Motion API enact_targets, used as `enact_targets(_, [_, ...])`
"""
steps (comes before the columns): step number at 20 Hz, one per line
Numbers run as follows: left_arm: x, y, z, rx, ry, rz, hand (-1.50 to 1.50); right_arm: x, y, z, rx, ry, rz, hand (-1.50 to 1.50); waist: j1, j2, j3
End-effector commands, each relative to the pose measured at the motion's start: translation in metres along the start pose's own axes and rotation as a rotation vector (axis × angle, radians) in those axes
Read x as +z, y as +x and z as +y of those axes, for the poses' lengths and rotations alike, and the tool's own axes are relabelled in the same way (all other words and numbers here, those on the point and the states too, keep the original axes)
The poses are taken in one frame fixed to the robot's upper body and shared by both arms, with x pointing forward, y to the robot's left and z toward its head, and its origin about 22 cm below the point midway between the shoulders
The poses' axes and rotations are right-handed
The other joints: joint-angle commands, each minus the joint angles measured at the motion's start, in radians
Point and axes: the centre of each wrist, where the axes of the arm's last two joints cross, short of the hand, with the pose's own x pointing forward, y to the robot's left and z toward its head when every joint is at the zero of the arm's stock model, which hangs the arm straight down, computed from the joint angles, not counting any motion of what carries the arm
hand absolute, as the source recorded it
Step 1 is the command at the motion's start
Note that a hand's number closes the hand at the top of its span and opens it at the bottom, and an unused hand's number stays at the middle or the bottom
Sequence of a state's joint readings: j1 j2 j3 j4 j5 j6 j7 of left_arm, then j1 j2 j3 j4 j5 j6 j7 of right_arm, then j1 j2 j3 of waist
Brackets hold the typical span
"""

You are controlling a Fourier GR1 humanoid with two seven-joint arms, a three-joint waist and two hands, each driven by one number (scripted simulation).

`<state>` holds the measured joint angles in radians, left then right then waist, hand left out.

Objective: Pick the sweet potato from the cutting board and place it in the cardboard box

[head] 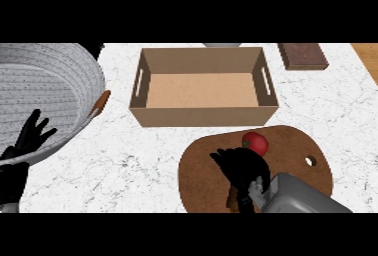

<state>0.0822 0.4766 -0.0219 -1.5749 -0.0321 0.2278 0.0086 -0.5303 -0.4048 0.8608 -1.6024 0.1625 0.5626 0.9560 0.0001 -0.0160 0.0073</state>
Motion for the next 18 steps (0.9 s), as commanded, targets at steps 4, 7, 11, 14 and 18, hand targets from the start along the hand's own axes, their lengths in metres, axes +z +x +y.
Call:
enact_targets(4, [-0.031,-0.009,0.021,-0.052,0.063,0.126,0.00,-0.020,0.006,0.017,0.048,0.063,0.181,-1.50,-0.019,0.022,-0.009])
enact_targets(7, [-0.004,-0.024,0.001,-0.051,0.050,0.116,0.00,-0.022,-0.019,0.032,0.063,0.075,0.194,-1.50,-0.011,0.018,-0.008])
enact_targets(11, [-0.022,-0.013,0.024,-0.049,0.045,0.124,0.00,-0.023,0.002,0.034,0.161,-0.102,0.161,1.50,-0.007,0.019,-0.007])
enact_targets(14, [-0.022,-0.010,-0.002,-0.056,0.044,0.114,0.00,-0.026,0.000,0.014,0.188,-0.167,0.186,1.50,-0.005,0.021,-0.007])
enact_targets(18, [-0.012,-0.017,0.019,-0.050,0.088,0.139,0.00,-0.018,-0.013,0.017,-0.024,-0.348,0.311,1.50,-0.043,0.014,-0.007])
